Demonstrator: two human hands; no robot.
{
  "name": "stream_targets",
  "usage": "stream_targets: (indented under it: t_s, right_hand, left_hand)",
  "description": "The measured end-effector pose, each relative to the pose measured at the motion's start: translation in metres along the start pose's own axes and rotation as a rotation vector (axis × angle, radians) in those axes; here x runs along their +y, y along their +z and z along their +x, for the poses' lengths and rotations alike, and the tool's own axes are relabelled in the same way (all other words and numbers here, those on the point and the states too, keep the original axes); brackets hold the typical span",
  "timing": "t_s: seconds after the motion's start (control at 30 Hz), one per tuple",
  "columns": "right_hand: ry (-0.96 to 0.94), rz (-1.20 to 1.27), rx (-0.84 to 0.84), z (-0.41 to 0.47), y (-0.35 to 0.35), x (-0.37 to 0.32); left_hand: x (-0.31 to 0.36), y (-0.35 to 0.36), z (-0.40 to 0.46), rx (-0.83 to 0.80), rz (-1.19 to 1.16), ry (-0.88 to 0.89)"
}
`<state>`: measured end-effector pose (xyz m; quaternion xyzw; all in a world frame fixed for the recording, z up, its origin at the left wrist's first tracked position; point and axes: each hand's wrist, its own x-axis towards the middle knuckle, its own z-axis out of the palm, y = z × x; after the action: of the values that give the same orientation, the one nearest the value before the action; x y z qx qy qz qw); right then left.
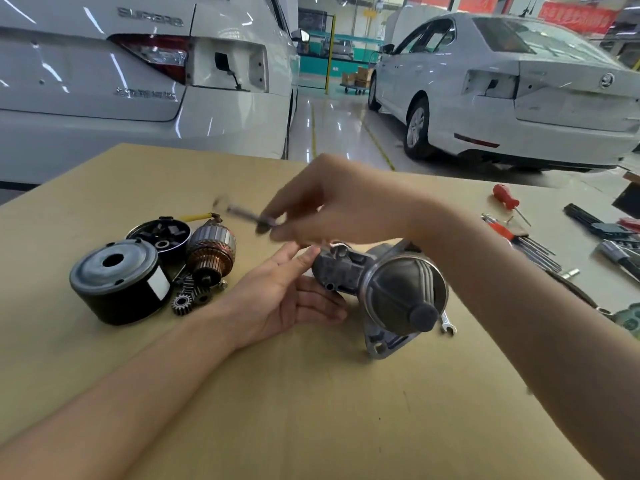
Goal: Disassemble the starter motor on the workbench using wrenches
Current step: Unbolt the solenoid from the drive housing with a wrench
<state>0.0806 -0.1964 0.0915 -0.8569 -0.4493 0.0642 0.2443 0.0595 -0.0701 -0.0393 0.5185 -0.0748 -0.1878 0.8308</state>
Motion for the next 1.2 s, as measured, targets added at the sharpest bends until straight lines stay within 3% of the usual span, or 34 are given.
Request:
stream_targets:
  t_s: [0.07,0.13,0.2,0.33,0.47,0.6,1.2]
  right_hand:
    - [-0.01,-0.095,-0.205,0.007,0.008,-0.004]
    - [-0.023,-0.069,-0.255,0.005,0.01,-0.003]
    - [-0.069,0.063,-0.124,-0.003,0.006,0.0]
    - [-0.048,0.601,0.349,-0.03,-0.017,0.021]
    - [0.114,0.809,0.499,-0.051,-0.016,0.053]
    - [0.207,0.851,0.529,-0.057,-0.007,0.067]
    - [0.225,0.722,0.493,-0.058,-0.007,0.053]
  left_hand:
    - [-0.004,-0.002,0.0,-0.006,0.034,0.002]
    - [-0.006,-0.002,0.0,-0.014,0.064,-0.01]
    - [-0.003,-0.001,0.0,0.003,0.022,-0.029]
    - [0.002,0.0,-0.001,-0.025,0.013,-0.018]
    - [0.001,-0.001,-0.001,-0.03,0.016,-0.015]
    - [0.001,-0.002,-0.002,-0.029,0.009,-0.001]
    - [0.002,-0.001,-0.001,-0.018,0.018,-0.018]
